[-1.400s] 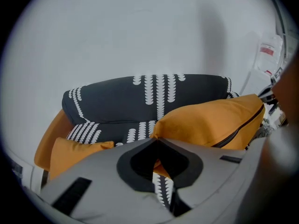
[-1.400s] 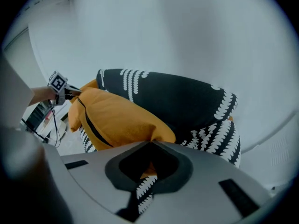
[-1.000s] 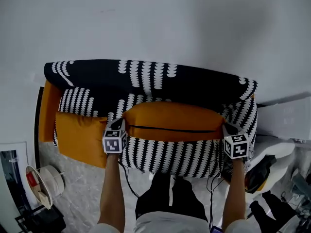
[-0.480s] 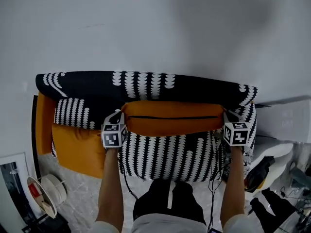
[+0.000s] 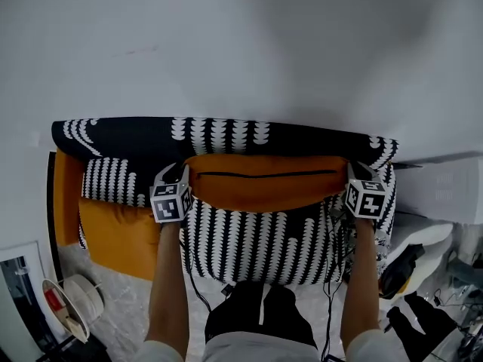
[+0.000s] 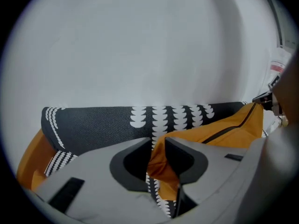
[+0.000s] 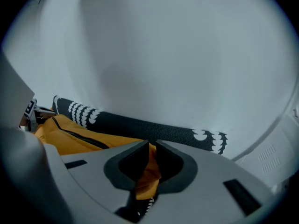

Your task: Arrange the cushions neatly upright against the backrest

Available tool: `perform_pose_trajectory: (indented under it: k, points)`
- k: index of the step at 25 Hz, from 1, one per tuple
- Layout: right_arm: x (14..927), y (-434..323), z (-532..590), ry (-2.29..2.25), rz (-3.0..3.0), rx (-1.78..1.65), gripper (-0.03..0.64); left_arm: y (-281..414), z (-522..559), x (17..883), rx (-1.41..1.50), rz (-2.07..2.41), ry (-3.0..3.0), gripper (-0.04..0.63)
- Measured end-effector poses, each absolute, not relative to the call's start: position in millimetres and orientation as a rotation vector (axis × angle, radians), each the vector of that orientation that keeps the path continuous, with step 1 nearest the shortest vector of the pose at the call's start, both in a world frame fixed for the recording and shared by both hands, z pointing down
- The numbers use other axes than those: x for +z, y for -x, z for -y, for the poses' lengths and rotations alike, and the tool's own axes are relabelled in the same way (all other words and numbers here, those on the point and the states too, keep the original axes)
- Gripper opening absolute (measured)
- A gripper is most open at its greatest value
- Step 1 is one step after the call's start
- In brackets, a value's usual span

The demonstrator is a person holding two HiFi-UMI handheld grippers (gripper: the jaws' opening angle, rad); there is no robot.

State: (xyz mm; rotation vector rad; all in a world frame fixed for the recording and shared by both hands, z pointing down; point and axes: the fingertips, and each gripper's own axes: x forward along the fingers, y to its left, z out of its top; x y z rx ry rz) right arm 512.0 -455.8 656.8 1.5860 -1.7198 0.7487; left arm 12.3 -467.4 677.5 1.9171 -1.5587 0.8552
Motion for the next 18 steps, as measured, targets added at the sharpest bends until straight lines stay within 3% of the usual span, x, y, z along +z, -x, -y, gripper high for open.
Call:
perform_pose_trajectory:
  k: [13,18]
  points:
    - [578.1,-480.2,430.0,-1.532,1.904,0.653,0.037,-8.1,442.6,600.1,0.713,1.633,-1.992,0.121]
    - [535.6,-454.5,405.0,-1.490,1.994,0.613,0.035,-2.9,403.1,555.2,0.692,1.688,-1.999,0.072]
